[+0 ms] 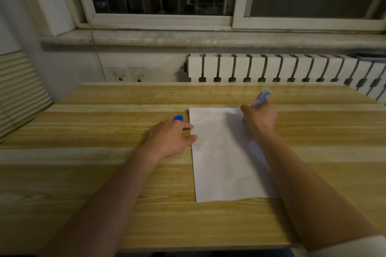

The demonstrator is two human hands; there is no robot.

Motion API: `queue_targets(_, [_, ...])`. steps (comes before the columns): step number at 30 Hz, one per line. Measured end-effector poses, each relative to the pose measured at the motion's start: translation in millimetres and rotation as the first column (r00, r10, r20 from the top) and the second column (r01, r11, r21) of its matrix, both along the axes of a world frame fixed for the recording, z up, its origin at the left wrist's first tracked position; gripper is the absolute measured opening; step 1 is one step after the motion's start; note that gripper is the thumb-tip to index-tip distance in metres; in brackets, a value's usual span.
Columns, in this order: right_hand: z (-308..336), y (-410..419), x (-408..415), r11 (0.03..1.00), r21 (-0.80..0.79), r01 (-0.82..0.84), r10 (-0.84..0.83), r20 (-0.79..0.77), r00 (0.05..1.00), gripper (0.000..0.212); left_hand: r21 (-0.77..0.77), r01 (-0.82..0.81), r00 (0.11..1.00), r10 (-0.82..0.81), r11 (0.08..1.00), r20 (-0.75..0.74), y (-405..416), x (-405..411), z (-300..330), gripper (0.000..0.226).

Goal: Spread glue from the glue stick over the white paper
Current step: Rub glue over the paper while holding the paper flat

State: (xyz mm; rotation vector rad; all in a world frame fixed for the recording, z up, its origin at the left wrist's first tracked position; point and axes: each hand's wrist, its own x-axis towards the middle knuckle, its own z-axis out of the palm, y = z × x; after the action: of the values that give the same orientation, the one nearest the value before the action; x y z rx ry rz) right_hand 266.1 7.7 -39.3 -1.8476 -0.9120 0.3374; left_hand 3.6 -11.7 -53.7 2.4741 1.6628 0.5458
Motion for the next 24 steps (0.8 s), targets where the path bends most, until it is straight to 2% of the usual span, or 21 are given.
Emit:
queue_targets(15, [5,-7,-5,0.999,0.042,0.006,-0.006,-0.005,1.0,0.024,-0.003,-0.004,1.0,0.004,1.0,0.005,-1,0,1,0.049])
queue_targets(22, [10,-12,-26,0.988,0.083,-0.129,0.129,0.001,0.992,0.022,-0.009,0.008,1.0,-0.008,1.0,0.004,-1,0,3,0.051])
queue_targets(24, [9,-15,-36,0.981,0.101,-0.166,0.169,-0.02,0.985,0.015,-0.007,0.009,1.0,-0.009,1.0,0.002,-2,0,3,0.051])
